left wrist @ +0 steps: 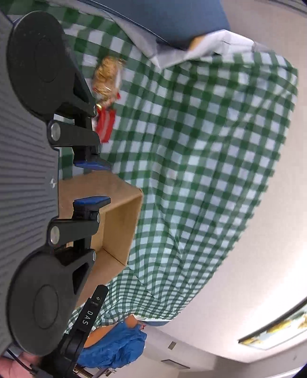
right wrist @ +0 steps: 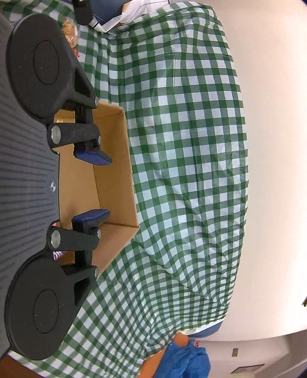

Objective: Organize snacks
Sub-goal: 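Move both open tools back toward the cracker bag and silver bar, then grasp the cookie bag with the left tool while the right tool grasps the silver bar, then carry the cookie bag to the box with left tool while right tool carries silver bar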

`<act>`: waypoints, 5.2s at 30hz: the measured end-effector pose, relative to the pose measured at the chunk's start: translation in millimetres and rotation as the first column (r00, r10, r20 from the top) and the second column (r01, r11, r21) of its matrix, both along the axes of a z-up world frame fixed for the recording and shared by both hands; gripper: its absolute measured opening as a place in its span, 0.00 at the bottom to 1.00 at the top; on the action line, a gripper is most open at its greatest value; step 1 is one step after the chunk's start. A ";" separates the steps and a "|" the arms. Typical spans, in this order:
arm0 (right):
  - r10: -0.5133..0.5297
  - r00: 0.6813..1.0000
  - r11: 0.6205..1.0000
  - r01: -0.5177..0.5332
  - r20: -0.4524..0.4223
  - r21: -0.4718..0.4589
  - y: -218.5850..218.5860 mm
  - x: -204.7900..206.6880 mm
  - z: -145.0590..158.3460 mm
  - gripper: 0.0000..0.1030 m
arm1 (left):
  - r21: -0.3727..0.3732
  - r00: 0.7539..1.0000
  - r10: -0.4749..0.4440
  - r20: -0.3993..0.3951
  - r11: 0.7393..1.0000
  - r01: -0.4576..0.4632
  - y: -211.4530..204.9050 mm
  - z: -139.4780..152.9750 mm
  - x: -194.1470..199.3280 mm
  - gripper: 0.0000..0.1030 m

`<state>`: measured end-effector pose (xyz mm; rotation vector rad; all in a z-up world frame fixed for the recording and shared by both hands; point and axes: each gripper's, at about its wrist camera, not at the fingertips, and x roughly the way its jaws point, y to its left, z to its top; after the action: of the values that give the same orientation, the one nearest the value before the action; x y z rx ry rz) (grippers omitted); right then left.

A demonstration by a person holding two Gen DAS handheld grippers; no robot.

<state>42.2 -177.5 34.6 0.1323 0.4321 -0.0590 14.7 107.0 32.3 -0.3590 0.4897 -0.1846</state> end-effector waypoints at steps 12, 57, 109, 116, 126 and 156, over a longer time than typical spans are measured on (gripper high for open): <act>0.244 0.970 0.969 -0.244 0.008 -0.034 75.4 -12.5 -3.3 0.38 | -0.123 0.974 0.164 -0.158 0.975 -0.185 77.7 -16.1 11.9 0.18; 0.365 0.834 0.924 -0.379 -0.413 0.050 198.9 67.5 -123.3 0.47 | 0.031 0.900 0.336 -0.279 0.940 -0.341 106.6 -126.1 147.8 1.00; 0.412 0.911 0.910 -0.412 0.001 -0.051 27.4 -10.4 54.7 0.25 | -0.001 0.983 0.126 -0.133 0.992 -0.127 24.8 10.1 -5.0 0.70; 0.321 0.947 0.947 -0.320 0.011 -0.034 -4.7 -4.3 32.3 0.25 | -0.039 0.986 0.106 -0.128 0.993 -0.111 19.0 -5.3 15.2 0.70; 0.288 0.958 0.952 -0.287 -0.004 -0.111 -26.7 -3.4 16.9 0.25 | -0.036 0.997 0.037 -0.065 0.999 -0.039 -9.5 3.0 25.5 0.70; 0.150 0.988 0.980 -0.153 -0.033 -0.130 -94.5 -4.5 3.4 0.25 | 0.001 0.993 -0.104 0.051 0.995 0.104 -87.8 -7.6 33.1 0.70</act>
<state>37.7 -272.0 38.0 -0.0323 0.4587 0.0610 47.8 19.2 24.7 -0.3299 0.4584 -0.2948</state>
